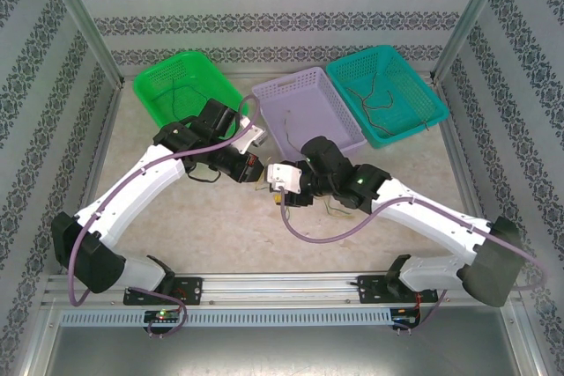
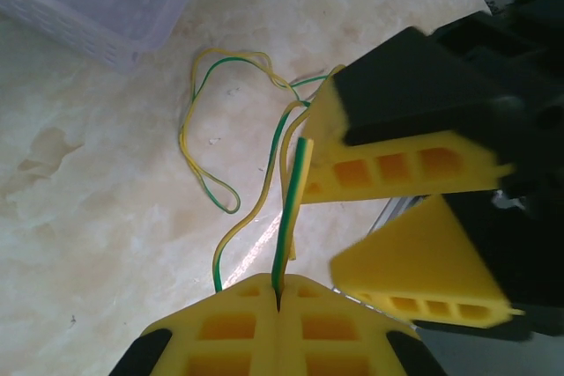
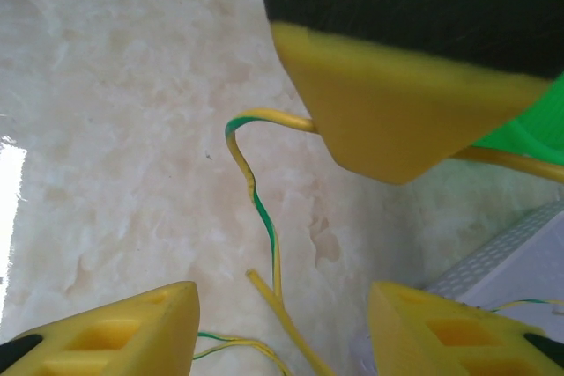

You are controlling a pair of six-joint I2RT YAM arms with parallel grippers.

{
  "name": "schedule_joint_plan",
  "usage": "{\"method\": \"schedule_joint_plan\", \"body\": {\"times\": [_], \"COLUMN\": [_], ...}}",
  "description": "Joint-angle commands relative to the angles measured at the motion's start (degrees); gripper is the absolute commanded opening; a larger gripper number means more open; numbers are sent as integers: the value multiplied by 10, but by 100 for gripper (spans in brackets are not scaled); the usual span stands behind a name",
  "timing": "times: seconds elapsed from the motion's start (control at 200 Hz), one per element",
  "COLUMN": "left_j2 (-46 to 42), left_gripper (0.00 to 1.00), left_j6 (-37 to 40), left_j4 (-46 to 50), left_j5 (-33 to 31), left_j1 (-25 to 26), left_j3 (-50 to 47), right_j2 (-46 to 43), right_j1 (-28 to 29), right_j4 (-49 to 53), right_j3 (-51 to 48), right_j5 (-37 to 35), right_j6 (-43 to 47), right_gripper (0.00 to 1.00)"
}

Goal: Untangle the cables

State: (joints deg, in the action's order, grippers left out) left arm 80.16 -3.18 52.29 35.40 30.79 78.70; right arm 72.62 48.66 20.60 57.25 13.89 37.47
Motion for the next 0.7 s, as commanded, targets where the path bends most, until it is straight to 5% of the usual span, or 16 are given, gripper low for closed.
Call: {"method": "schedule_joint_plan", "body": {"times": [0.0, 0.175, 0.41, 0.565, 0.694], "left_j2": [0, -2, -7, -19, -37], "left_gripper": [0, 0, 0, 0, 0], "left_j6": [6, -3, -13, -33, -75], "left_j4": [-4, -10, -12, -23, -65], "left_j5": [17, 19, 5, -30, -44], "left_j1": [8, 8, 9, 8, -12], "left_j3": [21, 16, 11, 6, -12], "right_j2": [16, 43, 28, 0, -45], "right_j1": [9, 17, 17, -9, -101], "right_j4": [-27, -41, -49, -45, -68], "right_j3": [-9, -6, -19, -24, -26], "right_j5": [-22, -45, -57, -62, -58], "right_j6": [1, -15, -57, -136, -297], "right_gripper": [48, 34, 0, 0, 0]}}
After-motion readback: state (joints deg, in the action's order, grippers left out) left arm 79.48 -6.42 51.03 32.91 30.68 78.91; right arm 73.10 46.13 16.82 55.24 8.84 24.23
